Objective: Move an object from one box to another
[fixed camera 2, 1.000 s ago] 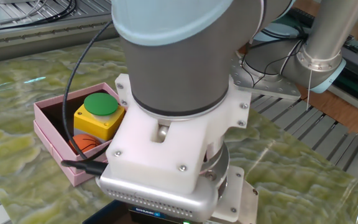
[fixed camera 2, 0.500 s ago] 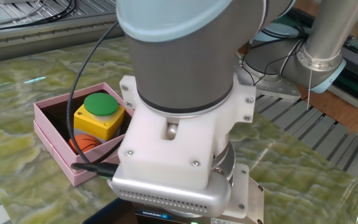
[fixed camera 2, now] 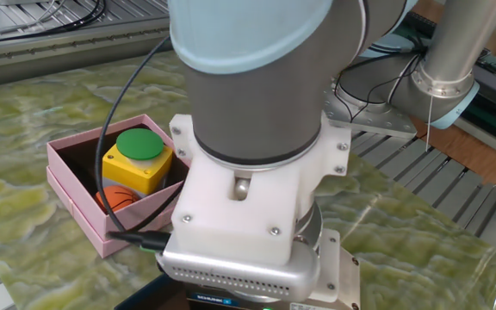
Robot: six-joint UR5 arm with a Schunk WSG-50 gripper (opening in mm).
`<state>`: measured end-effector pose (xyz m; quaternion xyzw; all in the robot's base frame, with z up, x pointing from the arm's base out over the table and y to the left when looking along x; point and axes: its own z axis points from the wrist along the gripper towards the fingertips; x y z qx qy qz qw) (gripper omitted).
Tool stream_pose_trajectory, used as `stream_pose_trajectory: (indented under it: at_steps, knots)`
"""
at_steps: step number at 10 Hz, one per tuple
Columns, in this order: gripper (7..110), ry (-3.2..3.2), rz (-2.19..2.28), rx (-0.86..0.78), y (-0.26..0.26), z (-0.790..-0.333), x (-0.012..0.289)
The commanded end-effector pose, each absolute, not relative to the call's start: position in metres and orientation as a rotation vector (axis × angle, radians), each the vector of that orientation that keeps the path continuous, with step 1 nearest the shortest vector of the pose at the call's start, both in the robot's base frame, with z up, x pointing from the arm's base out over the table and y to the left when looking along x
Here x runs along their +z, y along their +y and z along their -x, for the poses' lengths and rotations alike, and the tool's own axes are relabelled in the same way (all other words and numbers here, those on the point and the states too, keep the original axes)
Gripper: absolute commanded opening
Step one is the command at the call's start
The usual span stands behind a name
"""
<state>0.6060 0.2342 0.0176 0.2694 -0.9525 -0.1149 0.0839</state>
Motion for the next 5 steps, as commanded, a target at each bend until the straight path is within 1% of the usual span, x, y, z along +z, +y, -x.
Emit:
stream_pose_trajectory:
  at_steps: [1,5]
  knots:
    - [44,-2.847,-0.805,-0.375,0.2397,-0.6061,0.0167]
    - [44,-2.858,-0.798,-0.381,0.2466,-0.6060,0.0101]
